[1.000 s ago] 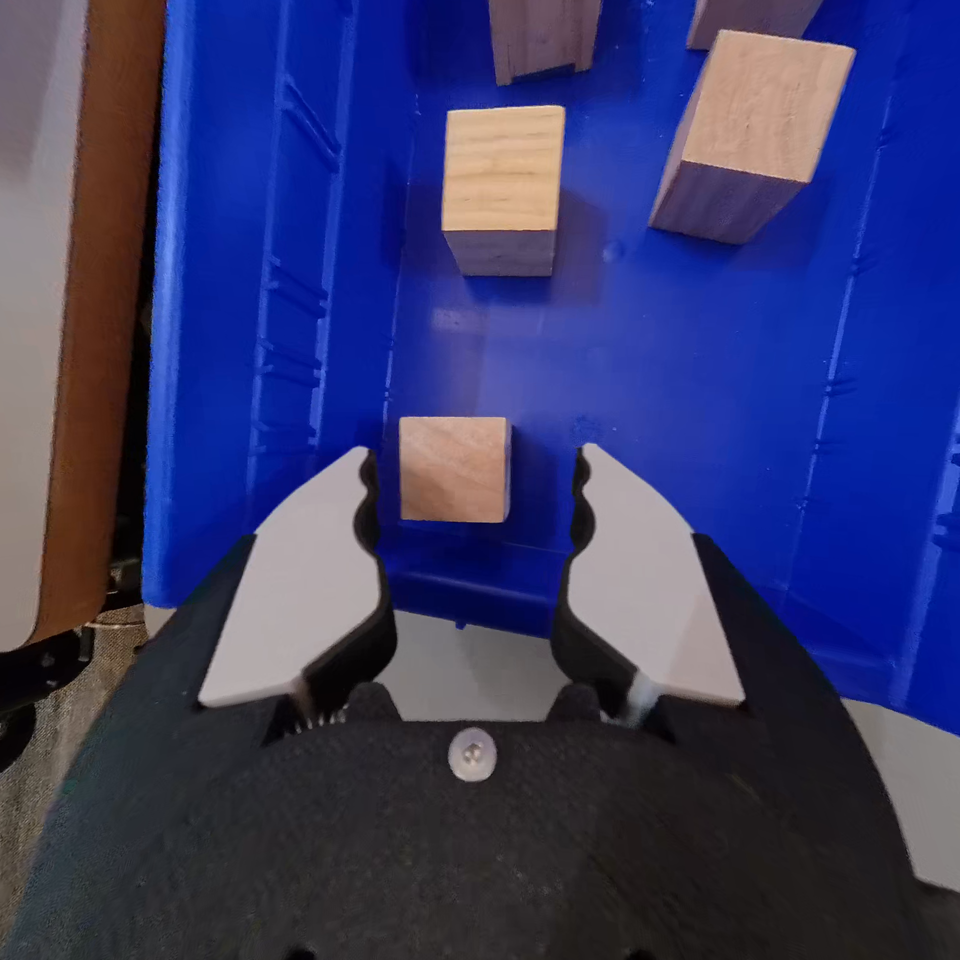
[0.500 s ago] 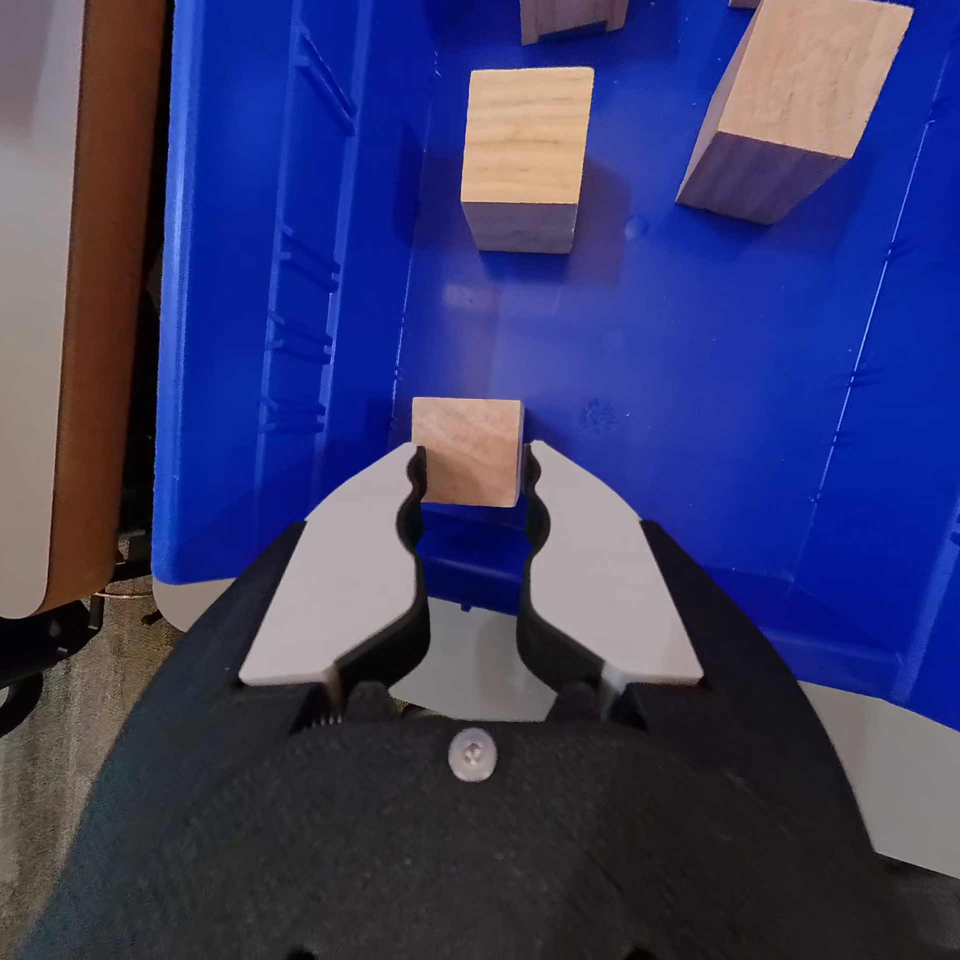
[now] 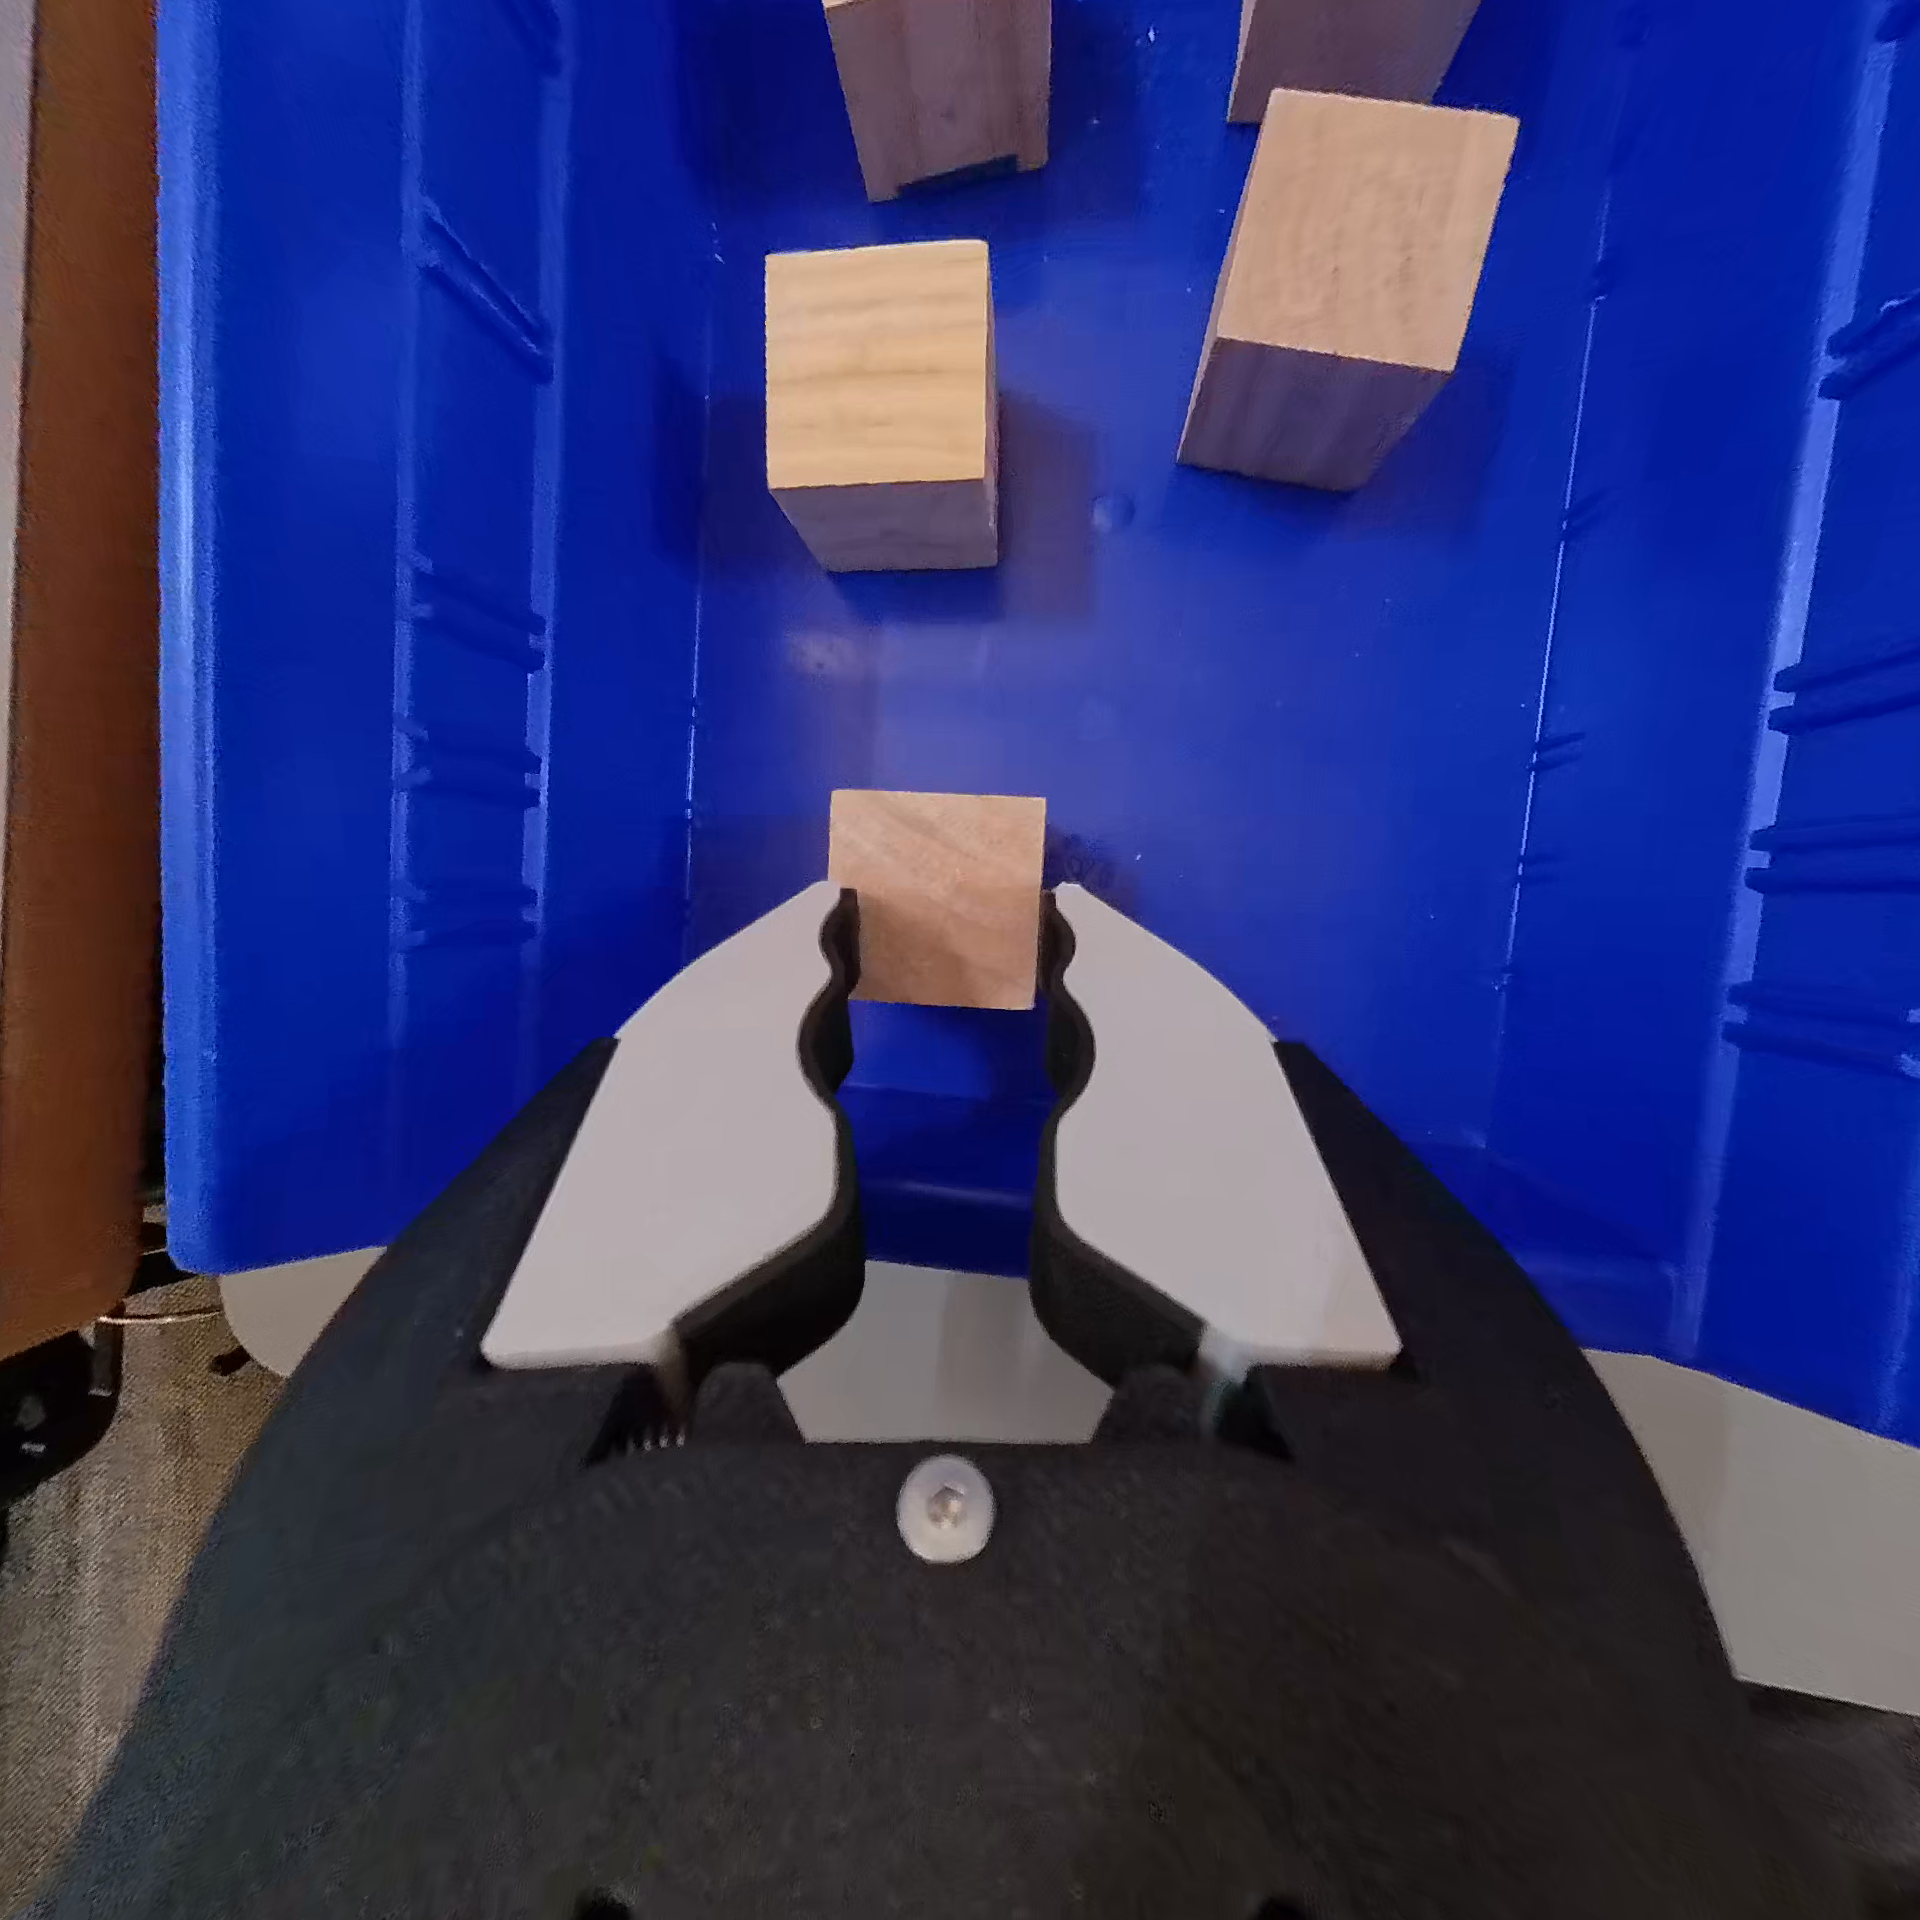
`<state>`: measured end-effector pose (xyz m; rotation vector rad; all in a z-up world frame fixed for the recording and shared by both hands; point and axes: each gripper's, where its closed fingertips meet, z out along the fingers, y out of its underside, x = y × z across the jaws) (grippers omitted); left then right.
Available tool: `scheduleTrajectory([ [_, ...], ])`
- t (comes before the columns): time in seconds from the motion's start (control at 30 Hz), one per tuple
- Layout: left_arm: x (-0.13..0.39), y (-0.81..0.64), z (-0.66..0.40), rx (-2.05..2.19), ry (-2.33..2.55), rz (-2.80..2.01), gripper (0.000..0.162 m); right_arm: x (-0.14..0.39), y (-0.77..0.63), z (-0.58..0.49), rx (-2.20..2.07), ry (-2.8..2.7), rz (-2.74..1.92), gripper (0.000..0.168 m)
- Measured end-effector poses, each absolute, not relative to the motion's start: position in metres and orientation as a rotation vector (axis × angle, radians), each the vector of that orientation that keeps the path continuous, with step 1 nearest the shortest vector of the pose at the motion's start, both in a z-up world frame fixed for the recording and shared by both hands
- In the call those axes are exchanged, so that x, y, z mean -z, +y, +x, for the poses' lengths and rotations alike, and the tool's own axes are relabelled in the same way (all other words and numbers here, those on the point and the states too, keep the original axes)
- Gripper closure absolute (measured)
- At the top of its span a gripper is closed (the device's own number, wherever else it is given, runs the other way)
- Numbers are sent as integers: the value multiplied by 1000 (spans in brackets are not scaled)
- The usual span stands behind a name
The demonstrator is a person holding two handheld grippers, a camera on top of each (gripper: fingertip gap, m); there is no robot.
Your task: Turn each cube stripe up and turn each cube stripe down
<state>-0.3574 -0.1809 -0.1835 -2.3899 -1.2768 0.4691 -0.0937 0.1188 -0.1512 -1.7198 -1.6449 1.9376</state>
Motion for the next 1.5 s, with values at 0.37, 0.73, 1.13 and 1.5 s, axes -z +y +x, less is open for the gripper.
scheduleTrajectory([
  [0.37, 188, -184, -372, -484, -1336, -2310, 109, 151, 122, -95, -1972, -1612, -1746, 130],
  [0.73, 194, -183, -378, -612, -1263, -2379, 116, 150, 123, -96, -1997, -1590, -1762, 130],
  [1.13, 47, -103, -353, -254, -877, -1671, 119, 148, 124, -96, -1997, -1580, -1747, 128],
  [1.5, -2, 57, -191, 845, -492, -1157, 120, 74, 117, -81, -2333, -1386, -1347, 90],
])
